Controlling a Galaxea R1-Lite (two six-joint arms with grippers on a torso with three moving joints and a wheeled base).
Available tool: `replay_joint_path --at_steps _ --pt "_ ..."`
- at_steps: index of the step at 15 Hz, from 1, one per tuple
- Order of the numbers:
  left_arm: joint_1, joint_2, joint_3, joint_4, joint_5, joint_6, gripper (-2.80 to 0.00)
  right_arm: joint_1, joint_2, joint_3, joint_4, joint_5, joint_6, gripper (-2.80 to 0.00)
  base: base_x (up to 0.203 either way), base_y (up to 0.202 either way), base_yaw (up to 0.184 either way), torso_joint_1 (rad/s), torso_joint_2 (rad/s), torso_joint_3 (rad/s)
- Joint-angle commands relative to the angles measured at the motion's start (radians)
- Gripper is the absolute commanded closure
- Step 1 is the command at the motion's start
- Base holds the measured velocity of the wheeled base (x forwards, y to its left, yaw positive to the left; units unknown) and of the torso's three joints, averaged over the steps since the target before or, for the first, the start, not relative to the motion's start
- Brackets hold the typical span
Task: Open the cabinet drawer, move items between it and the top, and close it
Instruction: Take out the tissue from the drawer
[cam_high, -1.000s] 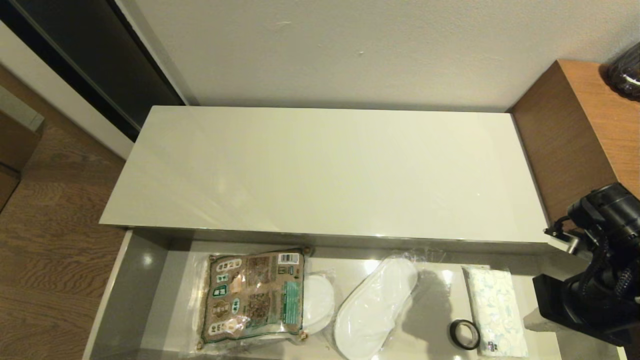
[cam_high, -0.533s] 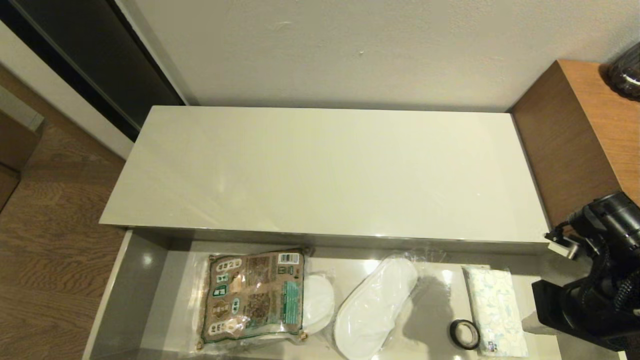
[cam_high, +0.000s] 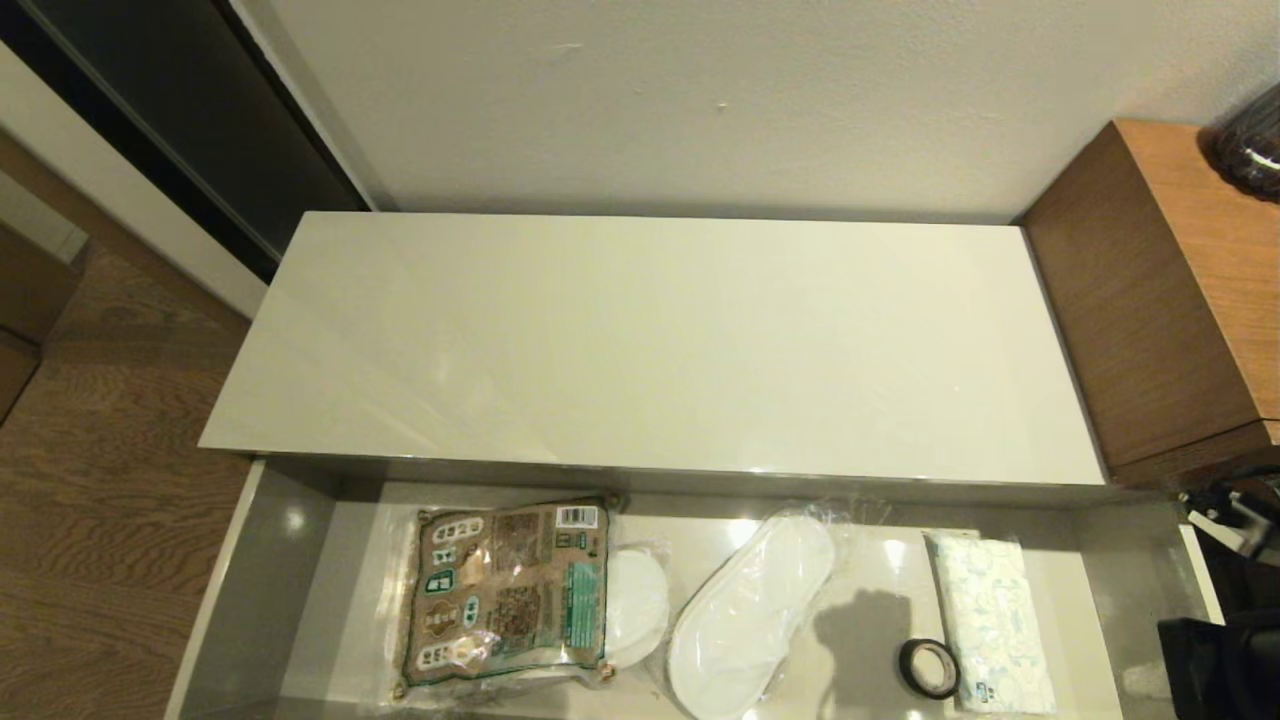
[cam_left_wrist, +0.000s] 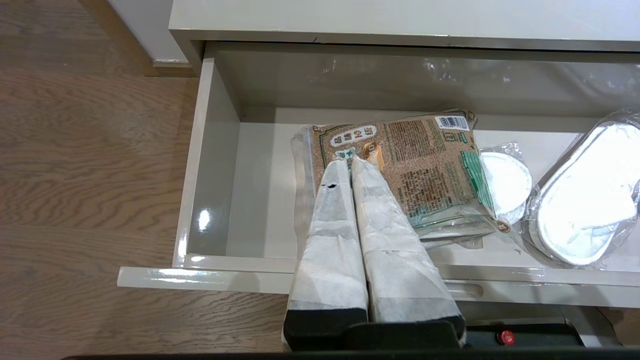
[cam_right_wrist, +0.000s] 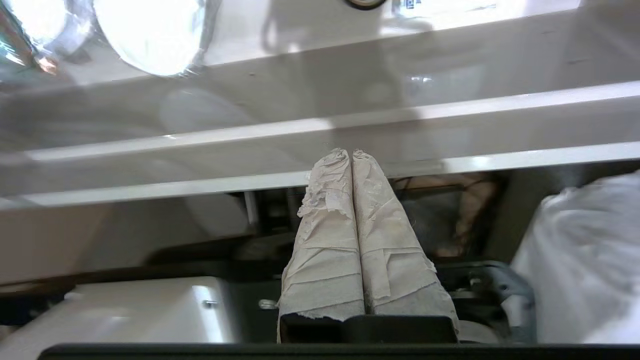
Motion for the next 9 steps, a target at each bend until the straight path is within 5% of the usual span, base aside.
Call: replay_joint_path --at_steps 1,5,9 --pt "0.000 0.002 0.000 0.000 0.000 0.000 0.00 0.000 0.020 0.088 -0.137 -0.003 -0.061 0.00 0.000 0.000 0.000 0.000 0.00 0.000" --pt "0.000 0.002 0.000 0.000 0.000 0.000 0.00 0.002 0.307 0.143 -0.551 -0.022 -0.147 0.00 0.000 0.000 0.000 0.000 0.00 0.000" --pt "0.000 0.002 0.000 0.000 0.000 0.000 0.00 0.148 0.483 0.000 -0.491 -0.274 -0.164 0.00 0.000 0.000 0.000 0.000 0.00 0.000"
